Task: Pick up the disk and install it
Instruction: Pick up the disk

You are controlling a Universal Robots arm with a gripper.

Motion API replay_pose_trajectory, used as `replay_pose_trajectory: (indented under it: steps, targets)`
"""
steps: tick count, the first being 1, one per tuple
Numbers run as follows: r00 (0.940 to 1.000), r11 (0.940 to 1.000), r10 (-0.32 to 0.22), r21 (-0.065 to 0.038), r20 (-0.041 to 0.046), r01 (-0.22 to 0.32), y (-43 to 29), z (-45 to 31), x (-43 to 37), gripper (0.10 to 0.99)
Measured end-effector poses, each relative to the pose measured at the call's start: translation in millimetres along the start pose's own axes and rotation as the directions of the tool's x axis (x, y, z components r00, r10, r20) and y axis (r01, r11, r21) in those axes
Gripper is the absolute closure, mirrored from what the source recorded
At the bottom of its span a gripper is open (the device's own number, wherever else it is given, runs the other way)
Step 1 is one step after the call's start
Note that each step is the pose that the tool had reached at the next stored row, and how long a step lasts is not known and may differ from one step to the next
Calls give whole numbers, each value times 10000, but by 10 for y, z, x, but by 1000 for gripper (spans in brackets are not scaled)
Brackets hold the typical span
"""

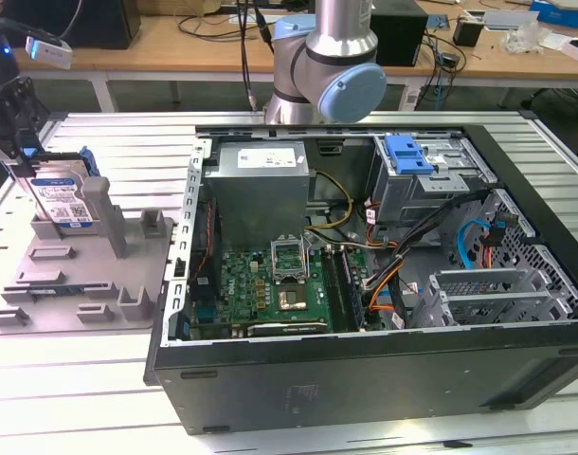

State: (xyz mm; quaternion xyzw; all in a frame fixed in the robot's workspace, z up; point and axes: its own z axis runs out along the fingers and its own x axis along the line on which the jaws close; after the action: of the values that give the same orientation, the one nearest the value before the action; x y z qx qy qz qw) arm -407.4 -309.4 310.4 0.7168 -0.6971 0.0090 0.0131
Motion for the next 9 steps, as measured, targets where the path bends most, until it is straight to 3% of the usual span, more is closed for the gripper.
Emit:
replay_pose_trajectory:
  steps: [9]
  targets:
    - [10000,10000,0,1,0,0,0,44,-1,604]
